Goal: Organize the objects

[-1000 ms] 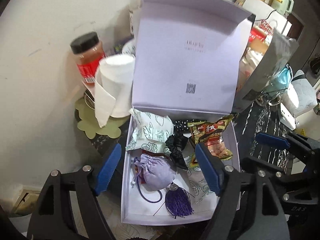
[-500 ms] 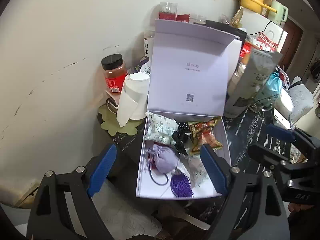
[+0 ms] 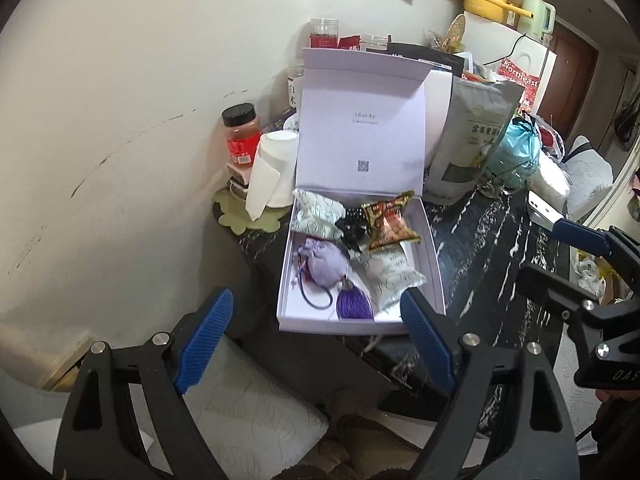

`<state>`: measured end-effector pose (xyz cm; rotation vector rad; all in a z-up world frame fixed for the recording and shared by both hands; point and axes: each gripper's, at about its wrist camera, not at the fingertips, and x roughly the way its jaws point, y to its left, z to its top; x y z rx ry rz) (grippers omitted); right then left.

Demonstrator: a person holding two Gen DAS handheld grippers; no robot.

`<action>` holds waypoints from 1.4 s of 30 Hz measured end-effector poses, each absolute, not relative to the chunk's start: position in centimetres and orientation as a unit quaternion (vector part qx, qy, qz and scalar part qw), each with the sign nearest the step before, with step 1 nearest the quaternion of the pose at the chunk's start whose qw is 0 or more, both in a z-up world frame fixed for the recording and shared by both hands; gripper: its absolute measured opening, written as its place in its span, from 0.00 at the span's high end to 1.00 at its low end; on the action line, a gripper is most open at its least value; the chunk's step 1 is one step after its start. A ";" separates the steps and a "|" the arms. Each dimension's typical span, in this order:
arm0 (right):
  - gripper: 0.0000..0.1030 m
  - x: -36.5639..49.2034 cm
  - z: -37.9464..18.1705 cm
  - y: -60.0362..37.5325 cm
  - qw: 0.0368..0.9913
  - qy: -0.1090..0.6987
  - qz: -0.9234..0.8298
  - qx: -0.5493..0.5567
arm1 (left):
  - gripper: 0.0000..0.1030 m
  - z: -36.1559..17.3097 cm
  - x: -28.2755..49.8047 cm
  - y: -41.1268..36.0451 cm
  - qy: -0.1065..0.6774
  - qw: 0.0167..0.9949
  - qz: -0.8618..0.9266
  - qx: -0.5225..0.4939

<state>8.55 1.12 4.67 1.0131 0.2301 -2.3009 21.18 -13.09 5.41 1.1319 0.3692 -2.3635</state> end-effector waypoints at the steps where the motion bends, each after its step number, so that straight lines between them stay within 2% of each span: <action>1: 0.14 8.9 4.7 1.3 0.302 0.087 -0.868 0.384 | 0.18 5.5 21.7 -12.7 0.137 0.249 -0.864 0.416; 15: 0.14 10.9 3.2 3.5 0.291 0.107 -0.863 0.398 | 0.18 6.0 24.1 -9.5 0.141 0.272 -0.851 0.426; 42: 0.14 7.5 1.7 4.8 0.306 0.103 -0.849 0.418 | 0.18 4.1 20.5 -9.0 0.147 0.267 -0.840 0.449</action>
